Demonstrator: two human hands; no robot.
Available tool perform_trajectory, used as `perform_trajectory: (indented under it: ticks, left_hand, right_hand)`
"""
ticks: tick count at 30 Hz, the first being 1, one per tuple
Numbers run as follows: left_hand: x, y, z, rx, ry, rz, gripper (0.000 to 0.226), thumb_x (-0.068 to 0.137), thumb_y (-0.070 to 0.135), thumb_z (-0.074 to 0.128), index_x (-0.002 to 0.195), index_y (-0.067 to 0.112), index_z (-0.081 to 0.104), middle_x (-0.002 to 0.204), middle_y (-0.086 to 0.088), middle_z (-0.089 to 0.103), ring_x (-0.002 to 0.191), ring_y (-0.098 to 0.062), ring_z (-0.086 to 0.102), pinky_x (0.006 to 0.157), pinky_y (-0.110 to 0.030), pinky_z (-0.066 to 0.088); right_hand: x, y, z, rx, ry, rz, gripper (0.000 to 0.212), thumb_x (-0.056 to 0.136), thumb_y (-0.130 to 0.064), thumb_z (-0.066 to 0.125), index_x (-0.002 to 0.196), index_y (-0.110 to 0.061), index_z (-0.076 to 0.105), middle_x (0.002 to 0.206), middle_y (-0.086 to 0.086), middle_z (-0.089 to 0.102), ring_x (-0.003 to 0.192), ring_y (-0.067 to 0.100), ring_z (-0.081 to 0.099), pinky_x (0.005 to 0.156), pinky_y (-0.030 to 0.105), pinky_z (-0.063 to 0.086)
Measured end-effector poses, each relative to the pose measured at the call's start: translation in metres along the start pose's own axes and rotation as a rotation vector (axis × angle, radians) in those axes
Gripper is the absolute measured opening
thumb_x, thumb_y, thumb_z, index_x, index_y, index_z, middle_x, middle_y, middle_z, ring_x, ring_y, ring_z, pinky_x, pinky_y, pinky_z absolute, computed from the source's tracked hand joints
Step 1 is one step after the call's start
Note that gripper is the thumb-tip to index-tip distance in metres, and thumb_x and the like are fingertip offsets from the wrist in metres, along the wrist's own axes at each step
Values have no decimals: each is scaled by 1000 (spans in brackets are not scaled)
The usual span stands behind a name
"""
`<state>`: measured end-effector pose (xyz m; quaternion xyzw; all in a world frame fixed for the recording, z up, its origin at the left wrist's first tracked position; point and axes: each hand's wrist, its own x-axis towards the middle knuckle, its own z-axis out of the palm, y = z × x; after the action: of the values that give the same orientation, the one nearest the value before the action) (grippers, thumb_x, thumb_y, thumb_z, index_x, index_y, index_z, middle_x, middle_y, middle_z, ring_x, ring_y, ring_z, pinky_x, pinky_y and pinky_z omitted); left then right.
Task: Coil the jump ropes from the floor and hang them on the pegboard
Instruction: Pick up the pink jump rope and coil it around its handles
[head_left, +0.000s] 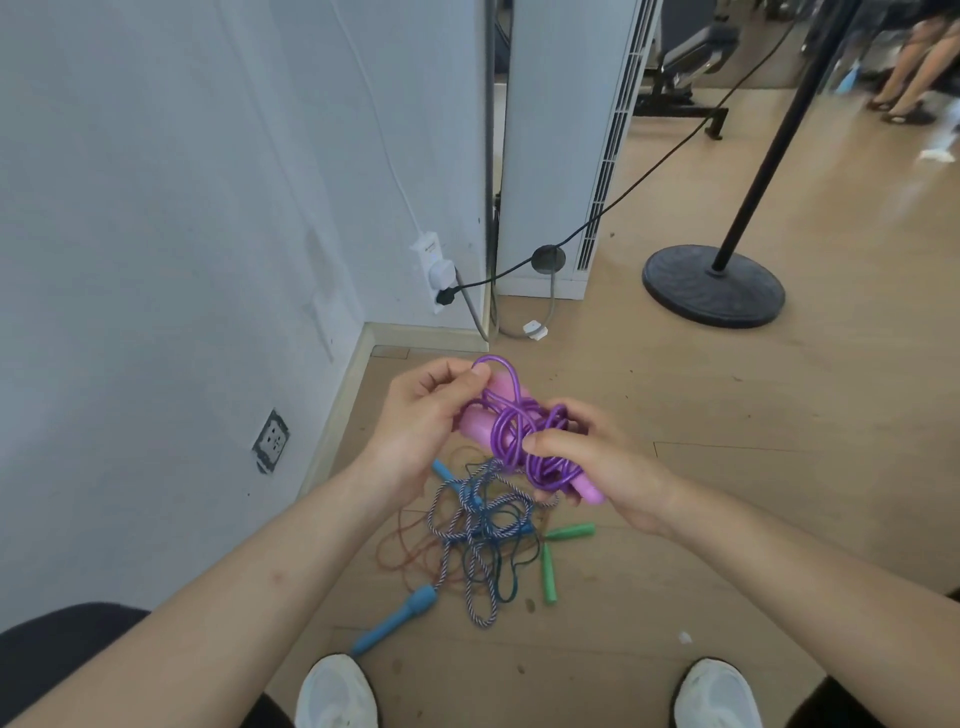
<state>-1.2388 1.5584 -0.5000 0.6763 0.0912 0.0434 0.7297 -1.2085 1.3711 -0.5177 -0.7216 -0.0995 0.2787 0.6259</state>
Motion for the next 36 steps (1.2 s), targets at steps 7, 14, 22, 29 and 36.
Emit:
perform_trajectory:
  ticks: [7, 14, 22, 29, 36]
  left_hand:
    - [2, -2, -3, -38, 29, -66, 18, 94, 18, 67, 86, 1, 71, 95, -15, 76, 84, -15, 70, 75, -27, 59]
    - [-3, -3, 4, 30, 88, -36, 27, 88, 19, 75, 92, -7, 71, 74, -13, 73, 65, -11, 68, 63, -19, 55]
    - [-4, 5, -1, -39, 101, -48, 25, 95, 26, 65, 74, 13, 66, 80, -9, 67, 69, -16, 58, 64, -22, 48]
    - [-10, 10, 3, -84, -36, -1, 28, 99, 23, 59, 73, 15, 60, 73, -4, 65, 61, -14, 60, 60, -22, 51]
    - [-1, 13, -7, -57, 131, -154, 28, 90, 19, 71, 66, 14, 57, 61, -3, 57, 49, -14, 55, 49, -21, 50]
  right_hand:
    - [-3, 3, 2, 73, 90, -51, 38, 73, -35, 77, 107, -22, 66, 92, 12, 75, 70, 29, 72, 46, 28, 48]
    - [-2, 7, 13, -95, 114, -115, 42, 75, -39, 85, 111, -31, 66, 97, 3, 76, 75, 15, 73, 65, 32, 57]
    - [2, 5, 5, -288, 21, -224, 61, 73, -22, 87, 121, -47, 59, 97, -8, 76, 80, 17, 74, 73, 40, 60]
    - [2, 4, 5, -401, 92, -136, 34, 68, -39, 89, 93, -27, 70, 73, 1, 71, 50, 8, 60, 40, 17, 40]
    - [2, 11, 1, -369, 224, -175, 31, 68, -31, 88, 91, -26, 68, 70, -12, 68, 54, -1, 58, 52, 17, 44]
